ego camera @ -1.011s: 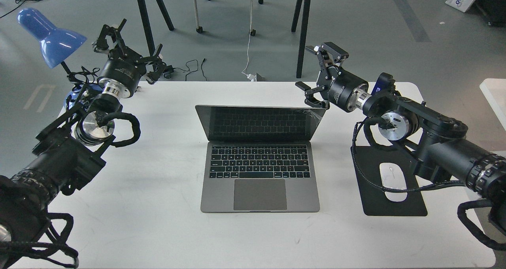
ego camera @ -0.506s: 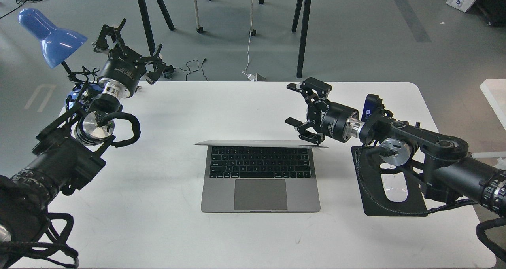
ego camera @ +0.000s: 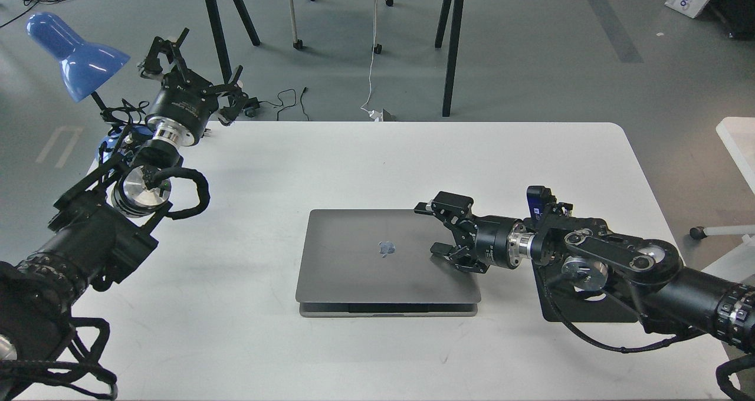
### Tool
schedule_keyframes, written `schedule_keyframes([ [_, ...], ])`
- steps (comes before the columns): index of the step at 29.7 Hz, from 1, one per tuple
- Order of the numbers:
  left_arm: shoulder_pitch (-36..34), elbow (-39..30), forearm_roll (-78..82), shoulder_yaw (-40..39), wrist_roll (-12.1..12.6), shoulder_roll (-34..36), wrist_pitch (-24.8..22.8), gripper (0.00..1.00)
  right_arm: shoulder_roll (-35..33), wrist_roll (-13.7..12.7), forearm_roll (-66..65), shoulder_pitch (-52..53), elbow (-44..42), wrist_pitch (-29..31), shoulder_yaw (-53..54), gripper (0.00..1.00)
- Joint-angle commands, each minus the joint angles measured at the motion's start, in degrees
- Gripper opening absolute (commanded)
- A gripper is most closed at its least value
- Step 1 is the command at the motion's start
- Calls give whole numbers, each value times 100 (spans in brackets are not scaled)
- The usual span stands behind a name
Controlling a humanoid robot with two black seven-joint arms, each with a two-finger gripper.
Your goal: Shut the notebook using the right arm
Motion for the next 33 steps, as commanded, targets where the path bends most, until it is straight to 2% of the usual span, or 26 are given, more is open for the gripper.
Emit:
schedule_keyframes([
  [1,0,0,-3,0,0,0,0,100,6,-4,-6,-2,-9,-29,-264,100],
  [6,0,0,-3,-9,0,0,0,100,6,-48,-15,-2,-35,-152,-396,100],
  [9,0,0,-3,-9,0,0,0,100,6,-189,-6,-11,-44,-214,-388,100],
  [16,0,0,-3,-9,0,0,0,100,-12,-145,38,-11,44,-205,-99,100],
  [22,0,0,-3,-9,0,0,0,100,-73,-145,82,-99,149,-144,1271,100],
  [26,0,0,6,0,0,0,0,100,-179,-136,108,-99,132,120,2448,100],
  [31,0,0,-3,0,0,0,0,100,-170,-373,117,-38,79,86,3706,100],
  [33,0,0,-3,0,0,0,0,100,-179,-382,126,-46,97,41,4250,100],
])
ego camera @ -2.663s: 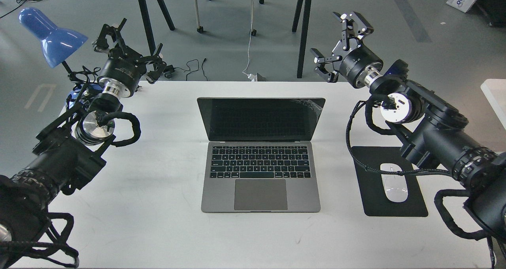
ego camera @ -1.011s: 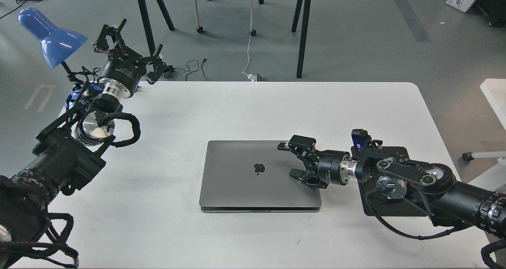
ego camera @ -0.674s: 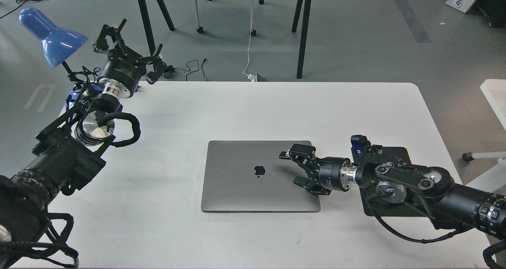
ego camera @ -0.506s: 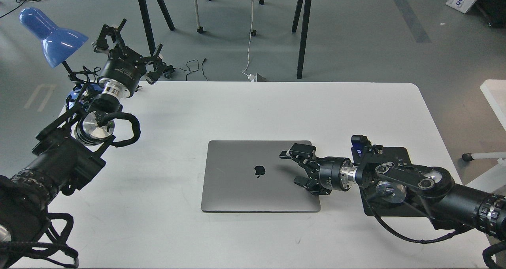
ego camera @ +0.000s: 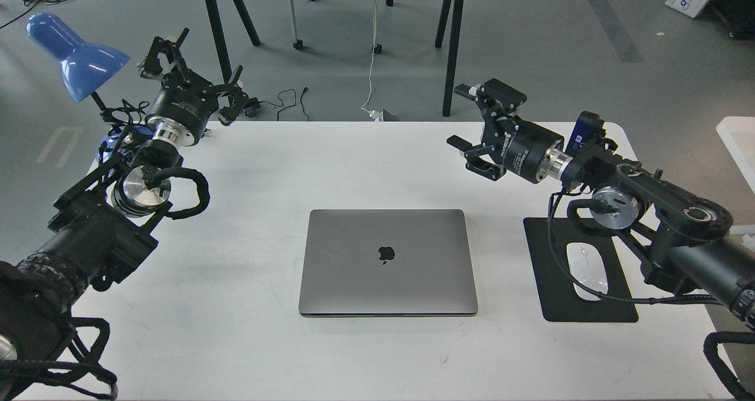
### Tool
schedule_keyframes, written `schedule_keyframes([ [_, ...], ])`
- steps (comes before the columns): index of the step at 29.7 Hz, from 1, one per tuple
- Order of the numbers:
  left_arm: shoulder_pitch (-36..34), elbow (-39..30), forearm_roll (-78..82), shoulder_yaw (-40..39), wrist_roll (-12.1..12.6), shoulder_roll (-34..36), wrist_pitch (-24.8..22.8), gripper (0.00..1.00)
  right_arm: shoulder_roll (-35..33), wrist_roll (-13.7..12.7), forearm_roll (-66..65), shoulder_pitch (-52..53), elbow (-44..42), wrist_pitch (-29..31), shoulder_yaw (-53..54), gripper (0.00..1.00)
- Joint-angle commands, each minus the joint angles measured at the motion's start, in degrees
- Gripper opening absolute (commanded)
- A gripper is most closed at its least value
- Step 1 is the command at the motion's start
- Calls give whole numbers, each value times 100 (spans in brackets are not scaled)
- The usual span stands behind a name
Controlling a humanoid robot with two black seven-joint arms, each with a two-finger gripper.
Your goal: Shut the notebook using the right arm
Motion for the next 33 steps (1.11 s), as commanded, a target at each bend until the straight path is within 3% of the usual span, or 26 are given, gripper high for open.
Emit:
schedule_keyframes([
  [1,0,1,-2,0,0,-8,0,100,0,-85,11,-7,16,-70,1036,100],
  [5,0,1,7,0,0,-17,0,100,44,-164,396,-25,-36,-88,1768,100],
  [8,0,1,6,0,0,-17,0,100,0,-392,1186,-25,-237,-96,1883,100],
  [14,0,1,7,0,0,-17,0,100,-9,-401,2462,-165,-546,-26,1971,100],
  [24,0,1,-2,0,0,-17,0,100,237,-393,2726,-209,-1863,313,2560,100],
  [33,0,1,-2,0,0,-17,0,100,325,-384,2718,-280,-1996,313,2534,100],
])
